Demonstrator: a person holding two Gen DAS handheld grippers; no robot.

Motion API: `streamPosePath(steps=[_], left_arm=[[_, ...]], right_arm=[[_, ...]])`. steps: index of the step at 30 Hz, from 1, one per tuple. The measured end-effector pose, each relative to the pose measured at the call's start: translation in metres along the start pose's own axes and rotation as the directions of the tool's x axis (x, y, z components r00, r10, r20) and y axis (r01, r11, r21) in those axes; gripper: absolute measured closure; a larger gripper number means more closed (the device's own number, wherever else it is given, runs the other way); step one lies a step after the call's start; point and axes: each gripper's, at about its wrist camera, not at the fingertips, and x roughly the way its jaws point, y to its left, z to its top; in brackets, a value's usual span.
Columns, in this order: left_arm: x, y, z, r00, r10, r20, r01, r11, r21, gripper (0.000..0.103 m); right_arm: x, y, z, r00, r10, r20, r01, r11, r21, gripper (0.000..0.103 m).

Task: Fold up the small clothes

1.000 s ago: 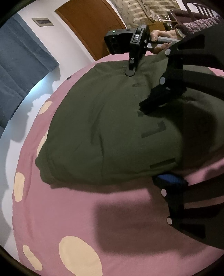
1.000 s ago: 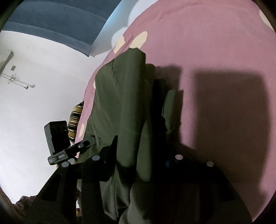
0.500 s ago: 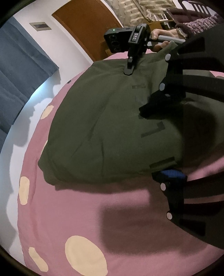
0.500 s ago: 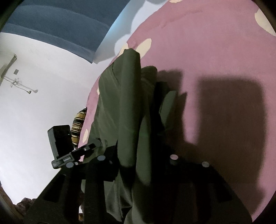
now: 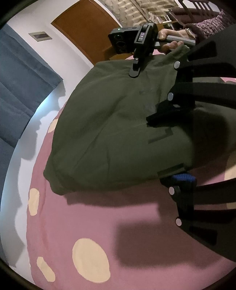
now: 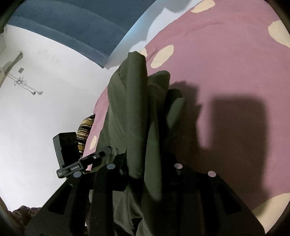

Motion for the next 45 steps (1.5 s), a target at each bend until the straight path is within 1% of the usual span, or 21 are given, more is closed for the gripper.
streamPosePath(steps=[3, 6, 9, 13, 18, 23, 25, 29, 31, 35, 41, 45], left_arm=[[-0.013, 0.007, -0.003, 1.0, 0.024, 0.01, -0.024, 1.0, 0.005, 0.055], [-0.023, 0.015, 0.003, 0.998, 0.057, 0.023, -0.057, 0.998, 0.008, 0.056], [-0.037, 0.024, 0.012, 0.994, 0.102, 0.039, -0.103, 0.994, 0.025, 0.056], [-0.048, 0.038, 0.027, 0.988, 0.141, 0.055, -0.143, 0.989, 0.024, 0.056], [-0.059, 0.06, 0.046, 0.983, 0.17, 0.072, -0.17, 0.985, 0.004, 0.056], [-0.063, 0.084, 0.057, 0.977, 0.199, 0.08, -0.198, 0.98, -0.014, 0.056], [-0.062, 0.095, 0.06, 0.977, 0.2, 0.079, -0.198, 0.98, -0.032, 0.056], [-0.055, 0.119, 0.061, 0.982, 0.181, 0.05, -0.176, 0.981, -0.085, 0.056], [-0.051, 0.126, 0.059, 0.985, 0.17, 0.039, -0.165, 0.981, -0.104, 0.056], [-0.049, 0.132, 0.057, 0.988, 0.152, 0.042, -0.146, 0.982, -0.117, 0.056], [-0.043, 0.14, 0.052, 0.992, 0.123, 0.041, -0.116, 0.984, -0.132, 0.053], [-0.042, 0.141, 0.048, 0.99, 0.127, 0.056, -0.119, 0.985, -0.123, 0.052]], right_arm=[[0.012, 0.006, 0.005, 1.0, 0.013, -0.01, -0.013, 1.0, -0.006, 0.078], [0.029, 0.015, 0.012, 0.999, 0.034, -0.019, -0.034, 0.999, -0.015, 0.078], [0.044, 0.022, 0.019, 0.998, 0.05, -0.028, -0.05, 0.999, -0.018, 0.078], [0.068, 0.032, 0.033, 0.996, 0.077, -0.039, -0.078, 0.997, -0.017, 0.079], [0.096, 0.044, 0.051, 0.994, 0.098, -0.044, -0.099, 0.995, -0.017, 0.079], [0.124, 0.051, 0.066, 0.994, 0.092, -0.063, -0.093, 0.996, -0.003, 0.079], [0.135, 0.052, 0.07, 0.994, 0.086, -0.074, -0.086, 0.996, 0.001, 0.079], [0.151, 0.05, 0.073, 0.993, 0.071, -0.094, -0.07, 0.997, 0.011, 0.079], [0.156, 0.047, 0.072, 0.993, 0.066, -0.098, -0.064, 0.998, 0.028, 0.079], [0.159, 0.04, 0.071, 0.992, 0.073, -0.099, -0.068, 0.996, 0.051, 0.079], [0.162, 0.026, 0.073, 0.989, 0.105, -0.105, -0.095, 0.991, 0.09, 0.079], [0.165, 0.014, 0.071, 0.984, 0.148, -0.097, -0.134, 0.98, 0.145, 0.079]])
